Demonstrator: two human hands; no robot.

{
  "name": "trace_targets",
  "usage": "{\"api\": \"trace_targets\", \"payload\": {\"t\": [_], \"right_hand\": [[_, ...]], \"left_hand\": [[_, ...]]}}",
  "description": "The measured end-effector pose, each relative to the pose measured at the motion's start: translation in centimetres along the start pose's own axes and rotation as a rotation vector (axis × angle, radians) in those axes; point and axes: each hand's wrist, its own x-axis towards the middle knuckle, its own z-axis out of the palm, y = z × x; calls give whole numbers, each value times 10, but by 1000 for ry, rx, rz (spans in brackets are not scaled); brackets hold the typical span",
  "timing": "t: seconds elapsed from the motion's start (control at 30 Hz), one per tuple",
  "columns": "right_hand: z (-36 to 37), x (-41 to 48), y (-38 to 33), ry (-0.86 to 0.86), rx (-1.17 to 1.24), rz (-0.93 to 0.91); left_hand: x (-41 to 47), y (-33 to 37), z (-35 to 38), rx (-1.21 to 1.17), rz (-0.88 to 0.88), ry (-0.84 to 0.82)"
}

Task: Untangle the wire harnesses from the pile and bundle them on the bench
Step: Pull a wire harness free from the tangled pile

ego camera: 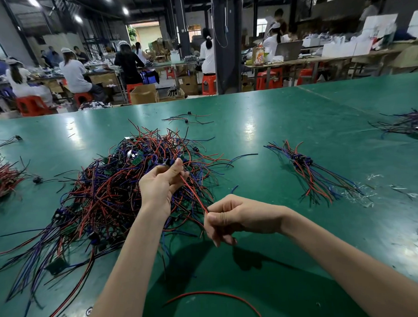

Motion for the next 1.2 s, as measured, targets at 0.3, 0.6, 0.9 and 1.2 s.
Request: {"api": "trace_targets", "payload": {"t": [0.3, 0.6, 0.9, 1.2], "right_hand": [[-6, 0, 2, -32, 21, 244], [-10, -6, -3, -155, -36, 216], [-21, -10, -12, -161, -149, 303], [-35, -11, -15, 289, 5, 77]], "left_hand": [[-2, -1, 2, 33, 9, 8], [-6, -4, 6, 88, 12, -17], [-10, -7, 11, 45, -29, -49], [-34, -24, 36, 141, -32, -245]]}}
